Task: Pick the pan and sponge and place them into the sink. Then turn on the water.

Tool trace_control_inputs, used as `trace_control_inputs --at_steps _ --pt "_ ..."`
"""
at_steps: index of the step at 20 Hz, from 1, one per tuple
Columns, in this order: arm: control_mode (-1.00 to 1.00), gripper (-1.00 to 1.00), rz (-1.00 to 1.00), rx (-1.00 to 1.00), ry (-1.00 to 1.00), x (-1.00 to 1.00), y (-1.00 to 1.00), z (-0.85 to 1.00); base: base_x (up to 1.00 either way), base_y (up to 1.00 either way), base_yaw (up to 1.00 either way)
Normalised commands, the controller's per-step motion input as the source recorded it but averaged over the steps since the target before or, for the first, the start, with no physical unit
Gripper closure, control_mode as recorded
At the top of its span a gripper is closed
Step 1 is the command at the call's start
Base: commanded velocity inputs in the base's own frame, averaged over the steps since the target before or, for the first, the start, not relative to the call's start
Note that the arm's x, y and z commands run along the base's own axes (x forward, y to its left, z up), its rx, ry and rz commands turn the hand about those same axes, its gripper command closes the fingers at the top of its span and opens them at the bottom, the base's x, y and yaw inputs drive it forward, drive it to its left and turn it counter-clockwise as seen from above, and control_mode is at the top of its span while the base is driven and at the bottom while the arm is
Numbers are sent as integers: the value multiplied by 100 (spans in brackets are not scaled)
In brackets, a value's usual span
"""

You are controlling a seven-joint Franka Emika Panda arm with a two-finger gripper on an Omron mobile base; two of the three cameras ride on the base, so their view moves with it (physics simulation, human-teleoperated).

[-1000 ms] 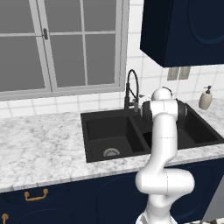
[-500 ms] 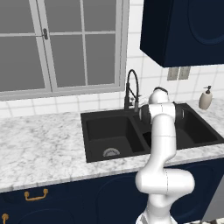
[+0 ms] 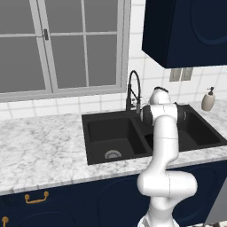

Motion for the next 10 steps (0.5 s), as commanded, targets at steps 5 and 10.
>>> trace_control_inputs --at_steps 5,10 --pt "-100 100 0 0 5 67 0 -35 0 0 0" --pt "-100 100 1 6 0 53 -26 -33 0 0 0"
